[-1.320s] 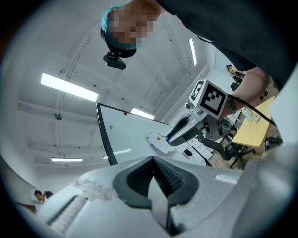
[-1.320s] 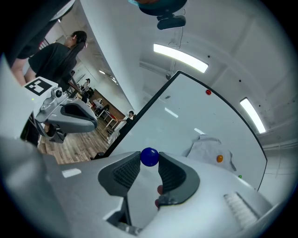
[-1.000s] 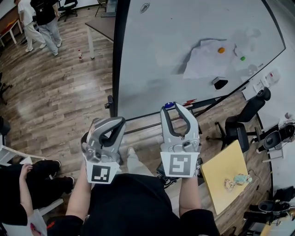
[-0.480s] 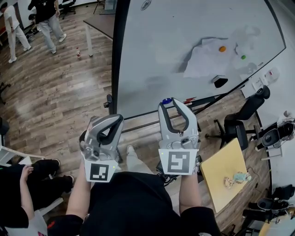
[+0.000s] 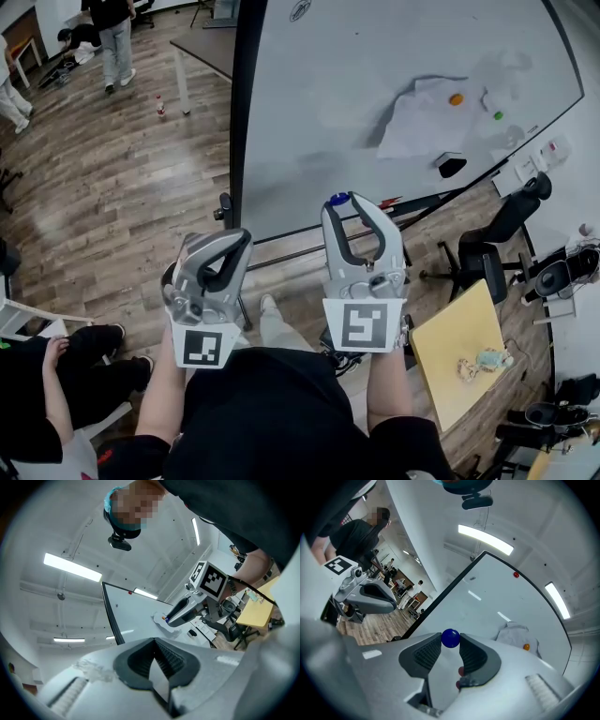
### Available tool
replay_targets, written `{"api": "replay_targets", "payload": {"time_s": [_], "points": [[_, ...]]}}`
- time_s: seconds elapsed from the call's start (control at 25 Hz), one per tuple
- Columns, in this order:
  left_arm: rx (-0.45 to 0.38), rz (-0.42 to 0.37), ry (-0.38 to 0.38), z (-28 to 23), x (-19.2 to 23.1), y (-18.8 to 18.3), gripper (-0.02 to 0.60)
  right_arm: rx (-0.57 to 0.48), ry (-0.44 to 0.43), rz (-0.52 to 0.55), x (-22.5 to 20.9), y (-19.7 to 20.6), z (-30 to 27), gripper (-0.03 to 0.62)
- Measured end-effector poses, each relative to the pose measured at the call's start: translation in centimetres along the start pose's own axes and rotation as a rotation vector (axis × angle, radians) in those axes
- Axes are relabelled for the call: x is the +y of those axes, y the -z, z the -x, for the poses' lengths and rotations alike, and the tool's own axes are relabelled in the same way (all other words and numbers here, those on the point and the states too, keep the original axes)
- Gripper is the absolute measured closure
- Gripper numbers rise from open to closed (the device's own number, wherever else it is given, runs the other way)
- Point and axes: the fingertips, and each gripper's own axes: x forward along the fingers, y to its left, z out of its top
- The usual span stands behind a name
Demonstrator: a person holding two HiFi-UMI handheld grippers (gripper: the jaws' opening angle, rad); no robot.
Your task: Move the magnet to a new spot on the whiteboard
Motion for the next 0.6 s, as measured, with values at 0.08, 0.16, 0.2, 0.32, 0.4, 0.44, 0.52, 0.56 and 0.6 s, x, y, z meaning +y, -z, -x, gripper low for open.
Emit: {"api": "replay_targets", "payload": {"time_s": [0.08,0.16,0.2,0.32,0.4,0.44,0.52,0.56,0.6], "points": [[-0.001,0.002,0.001,-0.1,0.0,0.0,0.580,0.009,-0.001,-0.001,0.0,0.1,0.0,0.468],[-0.003,0.002,0.002,-0.2,0.0,0.0,0.580,0.004,0.004,0.002,-0.2,0.0,-0.2,0.468],[-0.004,0.002,0.002,-0.2,0.0,0.0,0.580,0.002,0.005,0.006,-0.2,0.0,-0.3,0.468],[-0.006,-0.003,0.003,-0.2,0.1,-0.1,0.580,0.002,0.006,0.021,-0.4,-0.1,-0.5,0.468],[-0.006,-0.006,0.001,-0.2,0.2,-0.1,0.580,0.003,0.005,0.030,-0.5,-0.2,-0.7,0.468],[-0.005,-0.007,0.000,-0.2,0.2,-0.1,0.580,0.000,0.007,0.032,-0.6,-0.3,-0.8,0.468],[-0.003,-0.007,-0.002,-0.1,0.3,0.0,0.580,-0.005,0.011,0.035,-0.8,-0.5,-0.9,0.468],[-0.002,-0.008,-0.003,-0.1,0.4,0.0,0.580,-0.006,0.012,0.036,-0.9,-0.6,-1.0,0.468],[-0.002,-0.008,-0.005,-0.2,0.5,0.0,0.580,-0.005,0.012,0.037,-1.0,-0.6,-1.1,0.468]]}}
